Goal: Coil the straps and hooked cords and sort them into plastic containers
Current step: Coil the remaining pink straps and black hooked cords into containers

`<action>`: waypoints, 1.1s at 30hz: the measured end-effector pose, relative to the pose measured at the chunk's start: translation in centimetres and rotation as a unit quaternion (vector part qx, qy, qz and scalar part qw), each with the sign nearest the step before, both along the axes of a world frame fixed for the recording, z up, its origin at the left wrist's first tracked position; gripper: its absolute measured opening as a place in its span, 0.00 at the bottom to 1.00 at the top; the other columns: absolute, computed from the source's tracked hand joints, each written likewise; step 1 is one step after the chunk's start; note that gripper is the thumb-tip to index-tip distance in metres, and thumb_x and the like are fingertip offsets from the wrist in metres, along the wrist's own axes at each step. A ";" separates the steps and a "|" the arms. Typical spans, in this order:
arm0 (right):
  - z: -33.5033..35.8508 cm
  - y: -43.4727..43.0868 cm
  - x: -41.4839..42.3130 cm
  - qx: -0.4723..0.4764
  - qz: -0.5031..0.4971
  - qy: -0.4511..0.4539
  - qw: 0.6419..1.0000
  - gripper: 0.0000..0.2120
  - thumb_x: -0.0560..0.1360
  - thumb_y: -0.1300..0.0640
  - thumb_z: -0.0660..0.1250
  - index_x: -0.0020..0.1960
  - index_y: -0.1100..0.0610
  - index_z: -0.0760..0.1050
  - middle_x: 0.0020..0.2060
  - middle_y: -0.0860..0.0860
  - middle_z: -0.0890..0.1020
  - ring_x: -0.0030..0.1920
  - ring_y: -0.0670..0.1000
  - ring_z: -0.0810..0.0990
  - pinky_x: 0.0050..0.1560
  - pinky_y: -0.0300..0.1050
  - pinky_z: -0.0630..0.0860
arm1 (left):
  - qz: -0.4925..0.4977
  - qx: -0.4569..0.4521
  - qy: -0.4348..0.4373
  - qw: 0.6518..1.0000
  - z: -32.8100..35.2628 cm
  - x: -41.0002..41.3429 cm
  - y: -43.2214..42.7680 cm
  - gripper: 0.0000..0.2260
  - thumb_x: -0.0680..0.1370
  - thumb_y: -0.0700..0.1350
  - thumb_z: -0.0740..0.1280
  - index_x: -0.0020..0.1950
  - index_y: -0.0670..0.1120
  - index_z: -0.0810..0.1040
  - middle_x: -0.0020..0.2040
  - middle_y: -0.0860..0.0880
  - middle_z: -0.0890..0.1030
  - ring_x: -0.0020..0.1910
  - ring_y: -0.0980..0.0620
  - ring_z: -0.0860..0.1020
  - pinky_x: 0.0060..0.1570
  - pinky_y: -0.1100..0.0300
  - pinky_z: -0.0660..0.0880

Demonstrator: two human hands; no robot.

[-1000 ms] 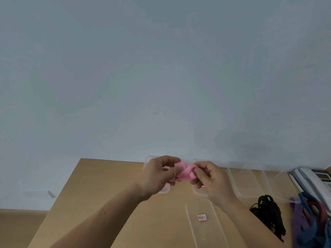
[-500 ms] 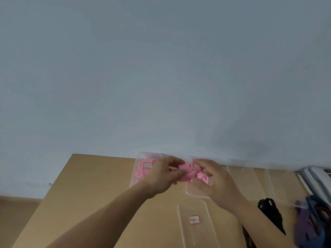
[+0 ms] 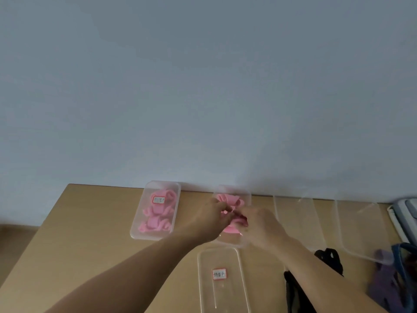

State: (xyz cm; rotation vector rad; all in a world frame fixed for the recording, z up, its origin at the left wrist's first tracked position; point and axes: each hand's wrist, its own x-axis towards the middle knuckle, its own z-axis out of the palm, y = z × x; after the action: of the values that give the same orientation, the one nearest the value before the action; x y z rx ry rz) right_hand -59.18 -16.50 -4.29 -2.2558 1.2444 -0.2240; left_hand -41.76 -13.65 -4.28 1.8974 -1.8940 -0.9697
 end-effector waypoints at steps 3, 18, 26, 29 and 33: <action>-1.1 -0.6 0.6 0.037 0.001 0.034 0.999 0.08 0.75 0.54 0.61 0.41 0.50 0.78 0.37 0.49 0.82 0.38 0.51 0.76 0.36 0.42 0.67 | -0.053 0.015 -0.061 0.997 -0.6 -0.3 0.2 0.16 0.84 0.50 0.56 0.61 0.46 0.80 0.58 0.45 0.74 0.56 0.47 0.74 0.59 0.56 0.70; -3.4 -0.1 1.7 -0.067 0.018 0.109 0.992 0.08 0.77 0.49 0.63 0.50 0.51 0.78 0.43 0.53 0.83 0.44 0.58 0.81 0.36 0.43 0.65 | -0.263 -0.092 -0.353 0.893 -1.1 -1.2 0.3 0.09 0.75 0.34 0.62 0.51 0.45 0.77 0.47 0.46 0.81 0.48 0.44 0.76 0.44 0.54 0.62; -4.3 0.9 1.0 -0.255 0.079 0.081 0.960 0.13 0.60 0.53 0.81 0.35 0.53 0.78 0.30 0.47 0.81 0.33 0.52 0.79 0.34 0.43 0.74 | -0.186 -0.141 -0.277 0.932 -3.1 1.1 0.8 0.09 0.78 0.48 0.62 0.51 0.47 0.79 0.50 0.49 0.80 0.52 0.45 0.74 0.50 0.54 0.66; -4.0 0.6 1.3 -0.278 0.103 0.115 0.948 0.15 0.59 0.51 0.82 0.34 0.53 0.77 0.29 0.47 0.80 0.34 0.52 0.79 0.34 0.43 0.75 | -0.191 -0.142 -0.265 0.934 -3.5 1.2 1.2 0.05 0.76 0.47 0.65 0.46 0.49 0.80 0.44 0.51 0.81 0.45 0.47 0.76 0.45 0.54 0.70; -3.4 1.0 2.0 -0.266 0.081 0.131 0.952 0.17 0.63 0.39 0.77 0.33 0.52 0.77 0.32 0.47 0.79 0.37 0.52 0.78 0.36 0.46 0.76 | -0.188 -0.135 -0.282 0.931 -3.9 1.0 1.3 0.04 0.75 0.47 0.67 0.42 0.51 0.80 0.41 0.52 0.79 0.41 0.48 0.76 0.42 0.55 0.68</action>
State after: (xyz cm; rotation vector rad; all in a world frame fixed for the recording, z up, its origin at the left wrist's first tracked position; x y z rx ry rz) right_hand -57.19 -15.50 -7.69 -2.9188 1.2242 -0.2234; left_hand -40.76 -12.32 -8.17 1.8044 -2.6232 -0.2132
